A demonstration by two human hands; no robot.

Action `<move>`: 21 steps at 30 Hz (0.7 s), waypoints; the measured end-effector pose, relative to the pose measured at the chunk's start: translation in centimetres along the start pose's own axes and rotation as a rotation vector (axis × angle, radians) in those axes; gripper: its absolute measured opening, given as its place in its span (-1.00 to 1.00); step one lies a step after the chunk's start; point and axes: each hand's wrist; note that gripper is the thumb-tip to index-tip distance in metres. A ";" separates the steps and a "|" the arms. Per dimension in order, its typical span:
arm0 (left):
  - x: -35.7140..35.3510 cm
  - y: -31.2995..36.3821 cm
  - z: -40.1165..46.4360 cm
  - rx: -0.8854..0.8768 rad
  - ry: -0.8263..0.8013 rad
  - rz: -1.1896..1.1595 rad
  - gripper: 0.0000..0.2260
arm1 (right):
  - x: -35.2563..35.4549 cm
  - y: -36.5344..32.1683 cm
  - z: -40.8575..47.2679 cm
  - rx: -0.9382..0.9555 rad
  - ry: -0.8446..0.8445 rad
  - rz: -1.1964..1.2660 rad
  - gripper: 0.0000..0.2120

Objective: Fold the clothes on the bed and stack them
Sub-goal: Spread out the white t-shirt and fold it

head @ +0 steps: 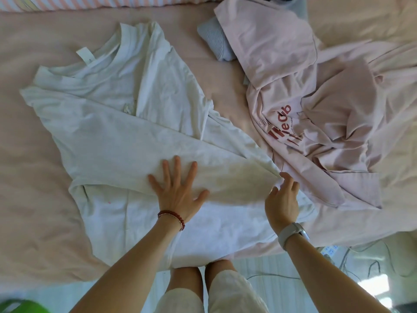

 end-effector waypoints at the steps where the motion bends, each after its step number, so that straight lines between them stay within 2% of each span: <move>1: -0.2 -0.1 0.2 0.002 -0.023 0.023 -0.27 | 0.1 0.0 0.1 0.005 0.014 -0.107 -0.62; 3: 0.0 0.0 0.4 -0.019 -0.038 0.027 -0.26 | 0.0 -0.5 -0.1 0.150 0.062 -0.219 -0.55; 5: 0.7 -0.2 0.2 -0.075 -0.008 -0.008 -0.29 | -0.5 -1.7 -0.6 0.482 0.080 -0.248 -0.52; 7: 1.1 -1.0 0.0 -0.122 0.064 -0.010 -0.35 | -1.7 -3.3 -1.4 0.809 -0.008 -0.363 -0.46; 8: 1.4 -1.6 0.0 -0.108 0.068 -0.014 -0.39 | -2.3 -4.3 -1.8 0.895 -0.097 -0.436 -0.45; 10: 2.0 -3.2 0.1 -0.057 0.005 -0.047 -0.47 | -3.4 -6.4 -2.1 0.893 -0.303 -0.604 -0.46; 12: 2.8 -4.8 0.5 -0.072 -0.025 -0.080 -0.51 | -4.3 -8.6 -1.9 0.781 -0.375 -0.738 -0.52; 14: 5.0 -6.2 1.2 -0.099 0.043 -0.176 -0.56 | -4.2 -11.8 -1.9 0.795 -0.242 -0.690 -0.70; 16: 8.0 -8.0 2.7 -0.085 0.228 -0.268 -0.66 | -4.1 -15.4 -1.3 0.912 -0.057 -0.558 -0.89; 17: 9.3 -9.2 3.6 -0.061 0.341 -0.275 -0.70 | -4.1 -17.2 -0.7 0.974 0.006 -0.467 -0.93; 19: 11.9 -12.3 6.0 0.052 0.469 -0.231 -0.70 | -4.5 -21.0 1.0 1.073 0.045 -0.338 -0.90; 21: 13.9 -16.0 8.6 0.215 0.463 -0.185 -0.60 | -5.2 -24.9 3.1 1.120 0.046 -0.334 -0.74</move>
Point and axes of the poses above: each hand's wrist, its own z-axis towards the middle knuckle, its own x-axis out of the back of the hand, y = z × x, and after that the axes turned 3 degrees about -z, right-handed
